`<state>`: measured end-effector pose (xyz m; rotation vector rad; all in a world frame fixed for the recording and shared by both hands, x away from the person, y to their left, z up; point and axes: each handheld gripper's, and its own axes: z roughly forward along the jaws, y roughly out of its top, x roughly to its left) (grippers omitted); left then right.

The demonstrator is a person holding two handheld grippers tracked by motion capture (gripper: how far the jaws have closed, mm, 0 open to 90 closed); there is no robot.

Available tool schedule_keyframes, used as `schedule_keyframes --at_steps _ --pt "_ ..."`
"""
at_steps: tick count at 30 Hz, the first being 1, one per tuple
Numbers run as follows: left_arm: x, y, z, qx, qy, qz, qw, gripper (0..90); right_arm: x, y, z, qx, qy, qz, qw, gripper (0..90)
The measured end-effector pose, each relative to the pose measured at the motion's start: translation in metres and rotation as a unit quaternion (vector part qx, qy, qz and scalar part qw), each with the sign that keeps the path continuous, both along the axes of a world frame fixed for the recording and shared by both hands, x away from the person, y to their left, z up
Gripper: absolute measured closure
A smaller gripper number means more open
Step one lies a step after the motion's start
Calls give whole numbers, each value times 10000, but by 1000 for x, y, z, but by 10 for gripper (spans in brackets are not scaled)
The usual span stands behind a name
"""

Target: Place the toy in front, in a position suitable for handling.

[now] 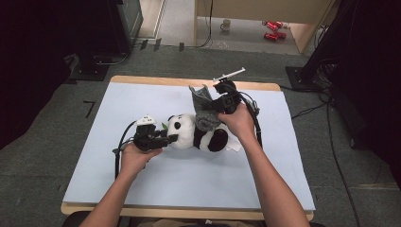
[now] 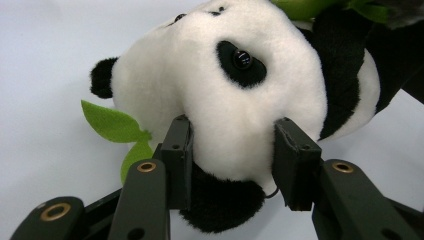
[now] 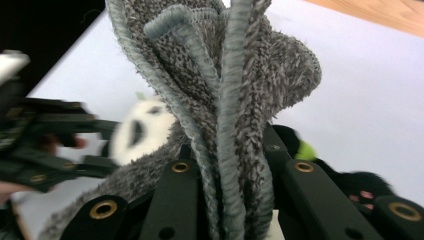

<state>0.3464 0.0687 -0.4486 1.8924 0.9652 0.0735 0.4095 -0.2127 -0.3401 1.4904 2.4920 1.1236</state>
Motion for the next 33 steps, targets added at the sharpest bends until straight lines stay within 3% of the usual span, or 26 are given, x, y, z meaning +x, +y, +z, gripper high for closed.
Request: schedule_keyframes --at_steps 5,8,14,20,26,33 --pt "0 0 1 20 2 -1 10000 566 -17 10 4 171 -155 261 9994 767" --pt "0 0 2 19 7 5 10000 560 -23 14 0 247 -141 372 9989 767" --pt "0 0 2 46 -35 -13 10000 539 -30 24 -19 166 38 487 9987 767" --pt "-1 3 2 5 -238 -95 9997 426 -27 27 -27 -143 -116 484 9987 768" --pt "-3 6 -2 34 -481 -327 9983 300 -18 23 -29 -123 -125 338 9993 767" --pt "-1 -4 -12 198 -747 -218 9968 224 -6 26 -26 -222 -145 221 9994 764"
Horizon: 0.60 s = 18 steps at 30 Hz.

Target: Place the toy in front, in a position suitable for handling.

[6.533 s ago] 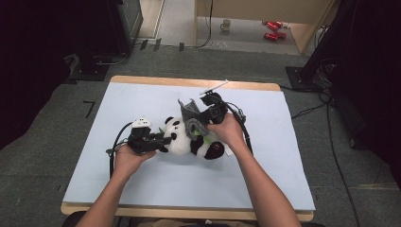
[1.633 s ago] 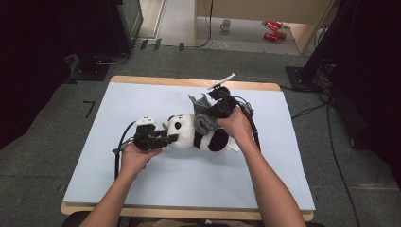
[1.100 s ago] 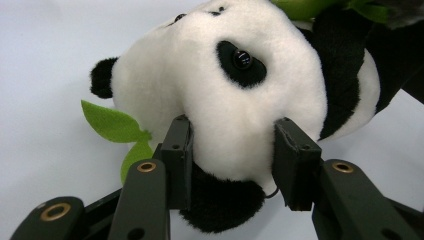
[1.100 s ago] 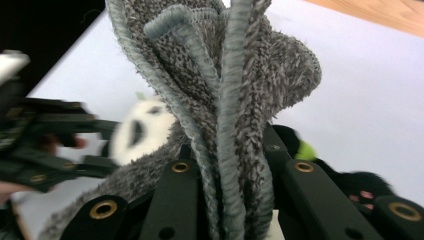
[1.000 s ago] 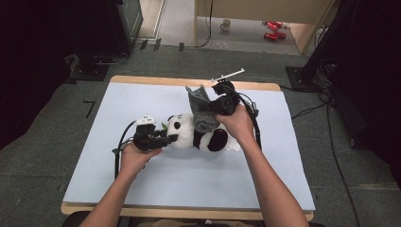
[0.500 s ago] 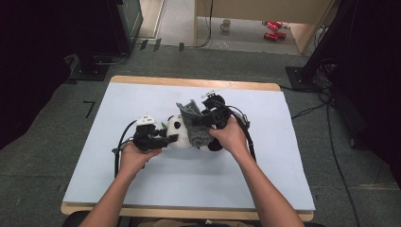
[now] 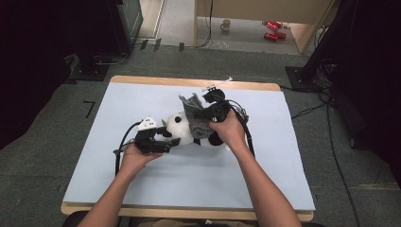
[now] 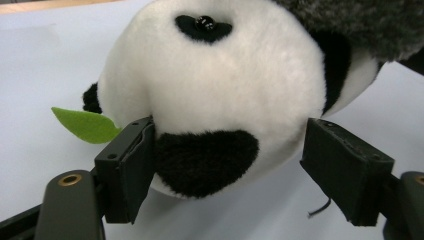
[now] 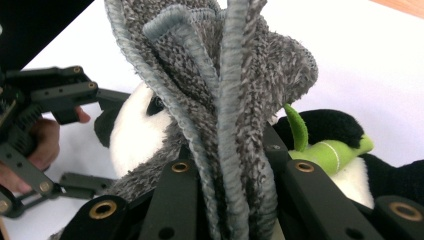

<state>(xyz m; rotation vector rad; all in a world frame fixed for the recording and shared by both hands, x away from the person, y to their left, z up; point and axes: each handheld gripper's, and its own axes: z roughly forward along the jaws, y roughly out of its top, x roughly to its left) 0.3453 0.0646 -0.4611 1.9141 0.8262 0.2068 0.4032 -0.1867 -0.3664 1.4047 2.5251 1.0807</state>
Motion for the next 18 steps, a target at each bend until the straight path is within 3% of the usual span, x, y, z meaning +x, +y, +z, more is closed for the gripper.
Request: schedule_keyframes --at_steps 3,5,10,12,14,18 --pt "1 -3 -5 -104 -119 164 9997 274 3 2 0 2 0 -49 10000 764" --pt "1 -3 -5 -68 -102 273 9996 375 4 4 1 -2 12 -86 10000 764" --pt "3 -2 4 -101 275 346 9990 593 3 9 8 146 38 -72 9999 764" --pt "3 -3 8 -53 316 282 9991 619 -1 14 15 452 17 24 9990 764" --pt "3 -2 12 -41 421 241 9988 632 -5 21 21 551 -32 151 9984 764" --pt "1 7 21 -227 657 326 9970 642 -15 40 30 723 -79 415 9965 764"
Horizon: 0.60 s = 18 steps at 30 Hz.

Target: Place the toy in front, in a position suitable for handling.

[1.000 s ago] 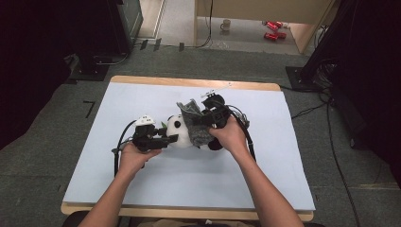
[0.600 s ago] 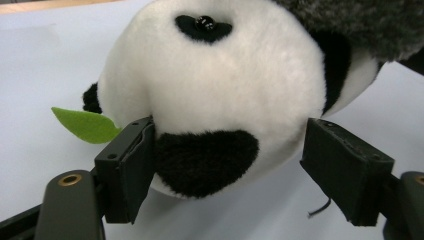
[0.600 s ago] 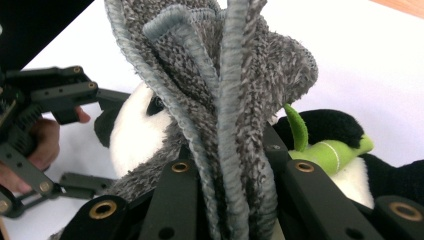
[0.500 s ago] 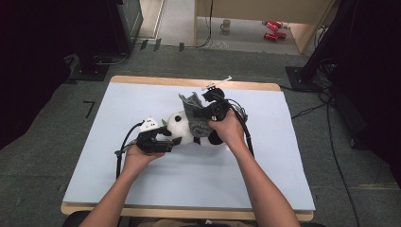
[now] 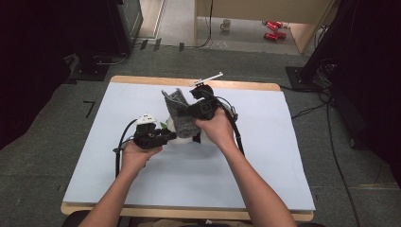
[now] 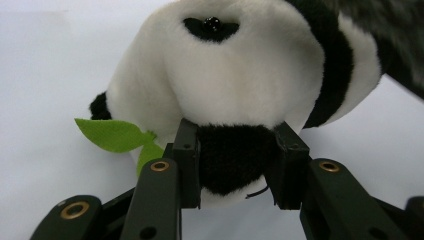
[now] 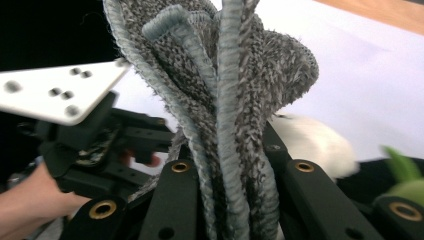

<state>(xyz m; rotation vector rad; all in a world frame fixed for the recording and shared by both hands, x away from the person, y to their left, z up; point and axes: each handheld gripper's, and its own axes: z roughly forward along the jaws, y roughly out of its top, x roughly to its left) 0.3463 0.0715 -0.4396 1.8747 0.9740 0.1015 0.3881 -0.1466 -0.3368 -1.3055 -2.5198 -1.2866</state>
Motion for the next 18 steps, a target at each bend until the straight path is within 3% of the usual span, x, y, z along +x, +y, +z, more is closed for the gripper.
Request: schedule_keyframes --at_steps 3,6,11,16,18 --pt "0 7 1 23 39 18 10000 641 -2 14 -7 -137 26 117 9998 764" --pt "3 9 -2 24 150 93 9998 639 3 21 -26 -331 230 80 9992 763" --pt "4 8 -5 32 80 86 9999 628 10 6 -41 -122 372 -15 9992 762" --pt "5 9 -7 2 96 110 9999 627 10 -11 -35 -604 155 -236 9978 763" --pt "4 8 -6 15 75 100 9999 625 10 -21 -34 -638 188 -313 9973 766"
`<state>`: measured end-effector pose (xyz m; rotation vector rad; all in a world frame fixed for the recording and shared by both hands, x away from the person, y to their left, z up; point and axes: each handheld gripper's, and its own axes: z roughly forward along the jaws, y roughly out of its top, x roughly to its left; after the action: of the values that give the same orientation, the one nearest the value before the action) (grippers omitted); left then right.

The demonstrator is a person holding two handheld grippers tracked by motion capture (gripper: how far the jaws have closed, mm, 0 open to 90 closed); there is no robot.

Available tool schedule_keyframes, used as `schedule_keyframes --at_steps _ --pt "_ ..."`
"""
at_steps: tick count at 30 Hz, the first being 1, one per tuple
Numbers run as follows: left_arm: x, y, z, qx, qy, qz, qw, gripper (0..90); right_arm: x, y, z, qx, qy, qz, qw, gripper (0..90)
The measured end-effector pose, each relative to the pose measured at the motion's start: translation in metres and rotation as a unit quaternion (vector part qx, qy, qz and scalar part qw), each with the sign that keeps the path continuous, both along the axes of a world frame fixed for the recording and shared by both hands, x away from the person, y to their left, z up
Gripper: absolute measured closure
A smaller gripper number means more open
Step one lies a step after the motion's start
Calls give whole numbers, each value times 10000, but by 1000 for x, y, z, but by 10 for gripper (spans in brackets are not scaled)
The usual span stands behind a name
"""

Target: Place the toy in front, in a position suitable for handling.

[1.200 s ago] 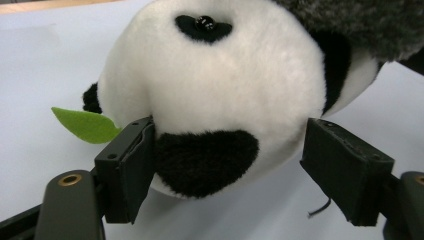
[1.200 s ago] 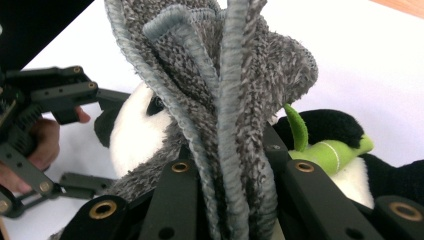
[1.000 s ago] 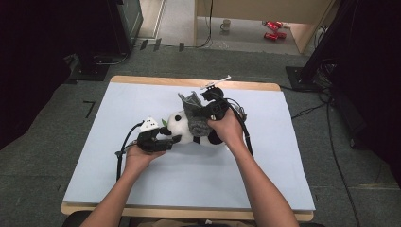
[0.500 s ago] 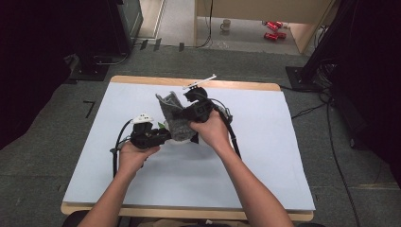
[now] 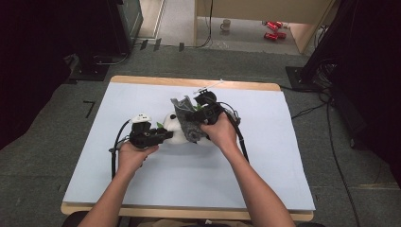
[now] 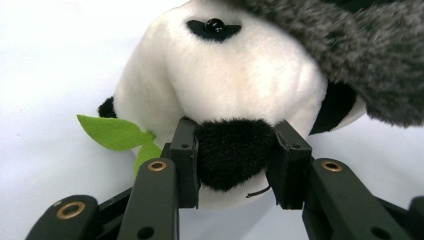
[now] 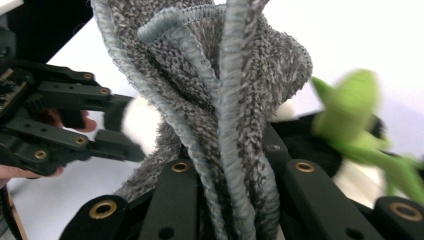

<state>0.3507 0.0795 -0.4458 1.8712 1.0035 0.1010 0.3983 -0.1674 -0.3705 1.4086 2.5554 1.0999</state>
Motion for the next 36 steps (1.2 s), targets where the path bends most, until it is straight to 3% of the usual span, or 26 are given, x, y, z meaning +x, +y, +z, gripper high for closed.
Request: schedule_keyframes --at_steps 5,13,19,23,30,36 --pt "-1 -1 0 19 -68 2 10000 623 -3 -11 4 -209 -171 -35 9996 766" --pt "-2 -1 -1 43 -83 -10 10000 620 1 -33 11 -268 -186 -311 9990 763" --pt "-3 -1 -2 -6 -92 3 10000 616 1 -40 14 -415 -260 -362 9981 763" --pt "-3 -1 -2 -11 -85 16 10000 614 2 -41 22 -314 -301 -477 9979 765" --pt "-3 -1 -2 -6 -70 43 10000 613 -1 -21 38 -8 -439 -347 9984 767" --pt "-4 -1 -2 0 -75 49 10000 610 -5 15 36 193 -383 37 9991 766"
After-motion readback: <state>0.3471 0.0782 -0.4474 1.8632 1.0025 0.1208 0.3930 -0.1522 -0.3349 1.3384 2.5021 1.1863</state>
